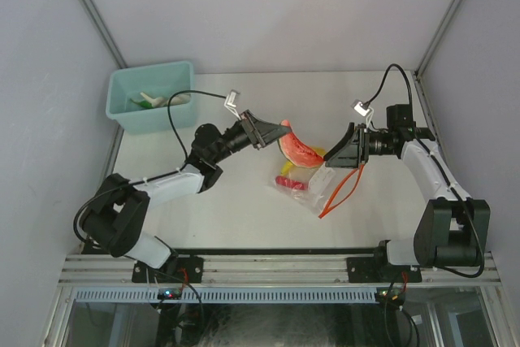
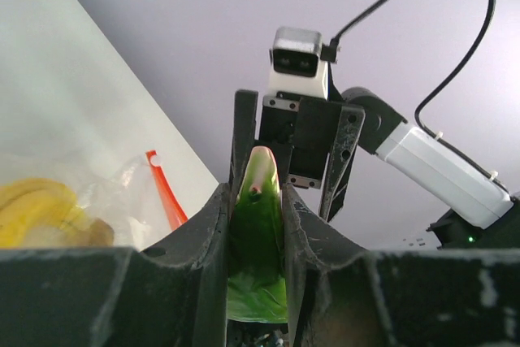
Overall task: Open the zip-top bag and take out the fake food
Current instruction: Place the fake fruit in the bin.
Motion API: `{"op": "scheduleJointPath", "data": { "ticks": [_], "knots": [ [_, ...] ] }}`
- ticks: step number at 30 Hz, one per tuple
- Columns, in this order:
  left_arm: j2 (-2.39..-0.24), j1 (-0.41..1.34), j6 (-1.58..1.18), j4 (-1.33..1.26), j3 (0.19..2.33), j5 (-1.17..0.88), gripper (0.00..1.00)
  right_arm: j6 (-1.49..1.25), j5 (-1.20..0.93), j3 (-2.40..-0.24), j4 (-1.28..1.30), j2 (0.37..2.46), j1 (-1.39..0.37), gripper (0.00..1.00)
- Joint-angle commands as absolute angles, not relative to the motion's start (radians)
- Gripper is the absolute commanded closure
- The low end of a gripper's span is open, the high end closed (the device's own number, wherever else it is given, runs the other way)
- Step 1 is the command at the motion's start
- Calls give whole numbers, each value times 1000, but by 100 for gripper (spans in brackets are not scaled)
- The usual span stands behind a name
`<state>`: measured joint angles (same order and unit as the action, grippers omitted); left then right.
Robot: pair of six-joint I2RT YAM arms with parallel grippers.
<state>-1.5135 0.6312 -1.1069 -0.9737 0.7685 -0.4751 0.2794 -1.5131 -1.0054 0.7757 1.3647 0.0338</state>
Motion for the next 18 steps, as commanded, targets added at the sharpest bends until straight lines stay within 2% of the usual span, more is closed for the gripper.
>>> {"op": "scheduleJointPath", "data": {
  "ticks": [1, 18],
  "knots": [
    [-1427, 567, -1073, -980, 745, -486, 100, 316, -1538, -1042, 784, 1334, 45, 29],
    [-1232, 214, -895, -726, 802, -410, 100, 326, -1532, -1042, 788, 1343, 71, 29]
  ]
}}
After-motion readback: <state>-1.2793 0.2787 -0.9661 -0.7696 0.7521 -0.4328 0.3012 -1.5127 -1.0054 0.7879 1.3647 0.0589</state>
